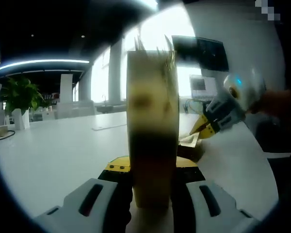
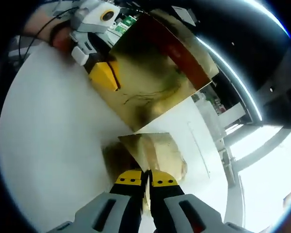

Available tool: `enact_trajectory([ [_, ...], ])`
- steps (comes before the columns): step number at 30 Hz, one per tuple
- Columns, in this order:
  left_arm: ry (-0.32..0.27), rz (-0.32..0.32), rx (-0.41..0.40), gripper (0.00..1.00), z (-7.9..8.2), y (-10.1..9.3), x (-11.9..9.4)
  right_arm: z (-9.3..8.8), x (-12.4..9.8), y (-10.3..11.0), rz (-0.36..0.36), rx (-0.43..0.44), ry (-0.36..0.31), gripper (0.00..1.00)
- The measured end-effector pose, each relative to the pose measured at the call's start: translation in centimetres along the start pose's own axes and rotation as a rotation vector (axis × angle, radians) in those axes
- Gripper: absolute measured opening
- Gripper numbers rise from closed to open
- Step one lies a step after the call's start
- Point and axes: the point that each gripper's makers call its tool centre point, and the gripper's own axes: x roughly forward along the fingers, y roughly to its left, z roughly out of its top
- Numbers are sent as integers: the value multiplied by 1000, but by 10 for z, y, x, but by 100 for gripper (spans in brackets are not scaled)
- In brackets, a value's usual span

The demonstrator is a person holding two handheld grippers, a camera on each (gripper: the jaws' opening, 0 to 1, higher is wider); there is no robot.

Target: Extract single mask from mask box in order stack masks on table

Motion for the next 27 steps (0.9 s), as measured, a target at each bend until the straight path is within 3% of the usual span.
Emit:
enact_trajectory([
  [13, 2, 0, 2, 20, 0, 0, 0, -2, -1, 5, 27, -7, 10, 7],
  [27, 3, -2, 0, 20, 0, 0, 1, 5, -7, 18, 88, 59, -21, 15],
])
